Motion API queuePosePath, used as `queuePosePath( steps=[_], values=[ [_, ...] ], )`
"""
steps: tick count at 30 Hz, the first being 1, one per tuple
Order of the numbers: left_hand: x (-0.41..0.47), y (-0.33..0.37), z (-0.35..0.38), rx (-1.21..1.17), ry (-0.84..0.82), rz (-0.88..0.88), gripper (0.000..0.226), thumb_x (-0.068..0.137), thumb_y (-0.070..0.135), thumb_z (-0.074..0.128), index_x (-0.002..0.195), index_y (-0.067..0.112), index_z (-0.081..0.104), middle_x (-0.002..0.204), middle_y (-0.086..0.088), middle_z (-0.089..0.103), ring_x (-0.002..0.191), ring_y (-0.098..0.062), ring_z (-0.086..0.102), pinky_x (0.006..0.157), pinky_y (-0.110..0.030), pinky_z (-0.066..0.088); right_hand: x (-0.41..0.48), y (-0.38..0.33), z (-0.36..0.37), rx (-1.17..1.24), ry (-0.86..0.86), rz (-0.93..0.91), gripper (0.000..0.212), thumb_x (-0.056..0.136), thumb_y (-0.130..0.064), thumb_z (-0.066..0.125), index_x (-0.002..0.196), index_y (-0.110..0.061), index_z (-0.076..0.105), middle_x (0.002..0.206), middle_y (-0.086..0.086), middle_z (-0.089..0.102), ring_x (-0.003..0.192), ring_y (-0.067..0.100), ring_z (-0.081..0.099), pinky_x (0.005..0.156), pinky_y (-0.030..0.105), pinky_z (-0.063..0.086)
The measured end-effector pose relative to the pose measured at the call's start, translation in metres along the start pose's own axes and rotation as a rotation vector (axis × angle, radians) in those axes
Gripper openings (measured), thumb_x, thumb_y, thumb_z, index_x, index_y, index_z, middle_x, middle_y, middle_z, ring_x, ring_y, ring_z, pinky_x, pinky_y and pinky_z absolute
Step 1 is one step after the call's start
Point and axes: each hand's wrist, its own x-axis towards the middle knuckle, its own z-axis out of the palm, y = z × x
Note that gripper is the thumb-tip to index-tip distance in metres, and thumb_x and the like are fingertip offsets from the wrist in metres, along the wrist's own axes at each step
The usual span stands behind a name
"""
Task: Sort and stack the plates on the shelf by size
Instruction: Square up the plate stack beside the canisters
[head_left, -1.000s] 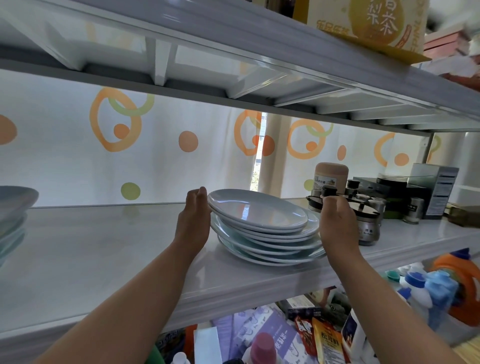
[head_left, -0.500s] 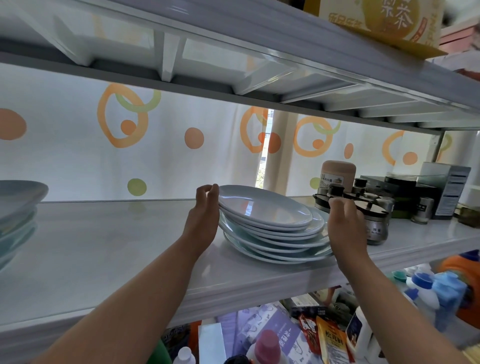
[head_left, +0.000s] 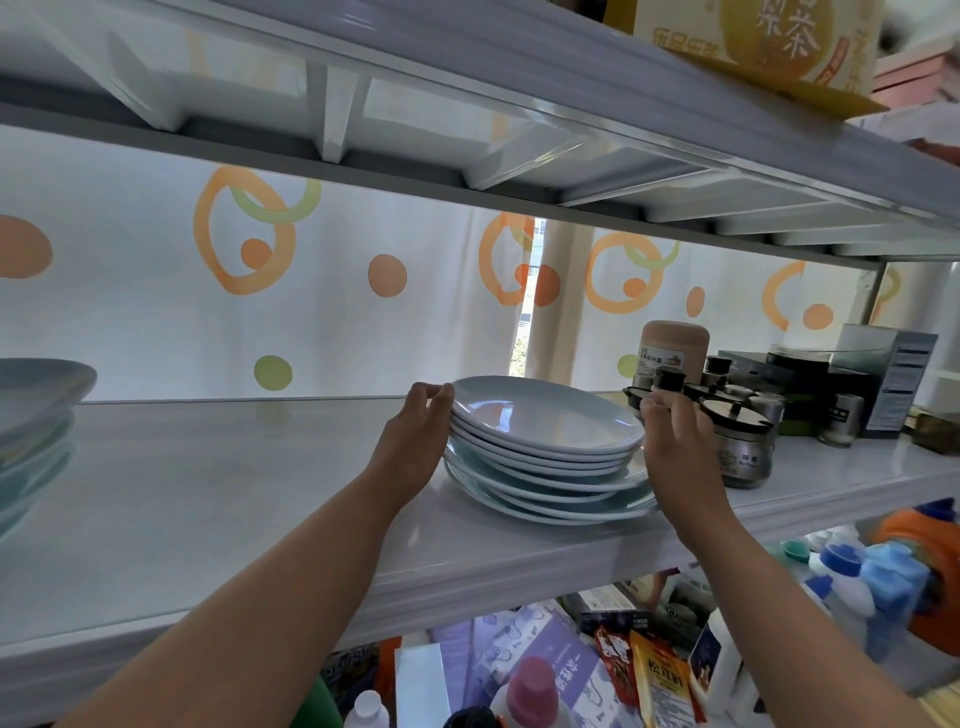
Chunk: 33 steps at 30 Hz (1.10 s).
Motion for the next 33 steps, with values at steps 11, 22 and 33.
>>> queuePosePath(
  steps=[11,22,33],
  values=[
    [0.011,-0.004,-0.001,-0.181,-0.035,-0.067,0.058,0.071,0.071,0.030,0.115,0.035,0.042,0.121,-0.002,0.053,0.117,-0.024,0.049,0.107,-0.049,0.035,-0.004,-0.008,0.002,-0.073,-0.060,-0.126,0.044,0.082,-0.041,0.030,0.109,-0.016,0.054,0.106,-0.001,0.050,0.099,0.012,0.040,0.075,0.026,0.027],
    [0.008,-0.003,0.006,0.021,-0.052,0.002,0.051,0.099,0.045,0.024,0.103,0.005,0.054,0.091,-0.006,0.057,0.088,-0.019,0.049,0.081,-0.034,0.035,-0.012,-0.007,0.013,0.061,0.027,-0.110,0.032,0.085,-0.040,0.028,0.101,-0.023,0.051,0.104,0.000,0.051,0.104,0.017,0.045,0.084,0.031,0.031],
    [0.016,-0.010,0.002,0.079,0.142,-0.073,0.050,0.097,0.043,0.020,0.122,0.014,0.052,0.120,-0.012,0.063,0.112,-0.029,0.052,0.084,-0.035,0.032,-0.008,0.002,0.013,0.102,0.250,0.181,0.025,0.093,-0.026,0.029,0.093,-0.008,0.047,0.096,0.010,0.050,0.090,0.026,0.046,0.071,0.033,0.029]
  ],
)
